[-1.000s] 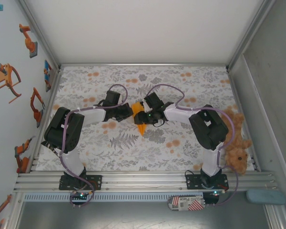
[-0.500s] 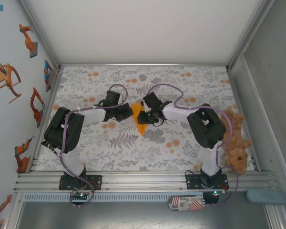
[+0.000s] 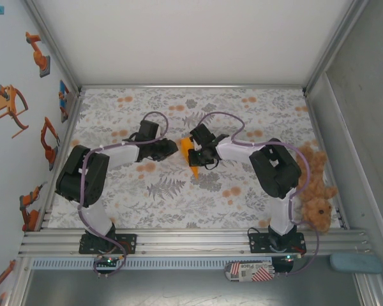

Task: Fold a paper plane with a square sheet of paper (pick it up from the middle)
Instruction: Move the paper plane to the center of the table.

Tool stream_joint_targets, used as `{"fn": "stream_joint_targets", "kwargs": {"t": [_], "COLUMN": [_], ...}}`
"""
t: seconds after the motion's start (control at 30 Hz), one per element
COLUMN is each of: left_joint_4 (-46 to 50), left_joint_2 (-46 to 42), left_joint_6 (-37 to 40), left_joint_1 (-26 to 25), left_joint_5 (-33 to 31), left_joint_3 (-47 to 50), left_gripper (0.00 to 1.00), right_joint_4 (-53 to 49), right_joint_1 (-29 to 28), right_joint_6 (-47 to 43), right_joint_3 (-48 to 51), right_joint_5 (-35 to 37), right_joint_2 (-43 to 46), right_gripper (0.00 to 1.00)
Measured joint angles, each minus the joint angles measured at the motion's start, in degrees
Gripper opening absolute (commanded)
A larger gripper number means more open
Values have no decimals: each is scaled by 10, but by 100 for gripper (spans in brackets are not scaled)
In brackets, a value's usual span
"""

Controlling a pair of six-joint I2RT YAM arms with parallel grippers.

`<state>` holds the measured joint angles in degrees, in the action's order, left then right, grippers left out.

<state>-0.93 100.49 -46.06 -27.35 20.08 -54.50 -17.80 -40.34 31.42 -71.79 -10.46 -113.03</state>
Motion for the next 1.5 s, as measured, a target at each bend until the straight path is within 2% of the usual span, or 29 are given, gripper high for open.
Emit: {"fn": "stream_joint_targets", "kwargs": {"t": [0.1,0.23,0.37,0.5,0.67,0.87,1.5], "left_joint_4": [30,73,120,154,173,181,184], "left_joint_2": [-46,-104,-139,-163,-176,-176,-170], "left_joint_6": [5,16,24,29,32,37,38], "left_joint_1": [15,28,30,32,37,38,38], "left_joint_5": [-33,-98,-168,-217,-242,-246,-241], "left_joint_3": [3,6,17,40,48,49,56], "left_gripper": [55,82,94,97,99,96,96], "right_joint_4": [-26,-59,-80,-95,-118,-134,-130], "right_joint_1": [0,5,12,23,31,32,32], "right_joint_6": [0,0,0,1,3,15,18], "right_joint_3": [-19,-57,-98,-128,-155,-164,-164], "right_joint_5": [46,94,126,140,155,166,176], "right_joint_2": [1,0,-11,-38,-76,-89,-97], "right_gripper": [4,4,3,4,8,18,35]}}
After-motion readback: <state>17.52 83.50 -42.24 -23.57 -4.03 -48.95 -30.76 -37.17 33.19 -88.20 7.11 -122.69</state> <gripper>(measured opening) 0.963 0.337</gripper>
